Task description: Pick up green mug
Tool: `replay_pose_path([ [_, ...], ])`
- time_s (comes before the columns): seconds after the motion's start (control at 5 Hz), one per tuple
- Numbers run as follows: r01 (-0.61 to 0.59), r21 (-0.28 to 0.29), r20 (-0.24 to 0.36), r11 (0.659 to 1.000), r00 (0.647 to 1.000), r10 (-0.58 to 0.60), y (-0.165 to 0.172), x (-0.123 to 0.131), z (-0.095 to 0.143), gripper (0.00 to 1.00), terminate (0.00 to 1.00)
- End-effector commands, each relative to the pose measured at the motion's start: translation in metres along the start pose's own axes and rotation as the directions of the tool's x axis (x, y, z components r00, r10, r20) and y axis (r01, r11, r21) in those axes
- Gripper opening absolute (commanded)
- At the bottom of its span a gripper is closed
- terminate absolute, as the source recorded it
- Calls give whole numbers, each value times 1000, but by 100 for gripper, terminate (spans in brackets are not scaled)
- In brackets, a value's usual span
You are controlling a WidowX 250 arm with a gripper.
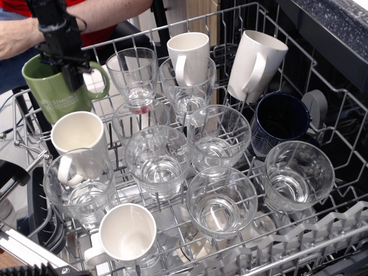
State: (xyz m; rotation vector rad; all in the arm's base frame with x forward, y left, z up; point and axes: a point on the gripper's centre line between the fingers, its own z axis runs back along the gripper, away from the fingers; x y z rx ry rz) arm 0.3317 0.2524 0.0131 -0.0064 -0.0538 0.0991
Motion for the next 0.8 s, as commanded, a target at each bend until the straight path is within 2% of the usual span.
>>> replay_pose_path([
  [0.0,-73,102,243,992,969,46,0,28,114,0,0],
  [0.2,-102,141,238,985,969,67,1,35,144,0,0],
  [0.4,-108,173,200,979,977,72,4,31,167,0,0],
  [0.6,-91,181,188,979,981,56,10,27,176,0,100],
])
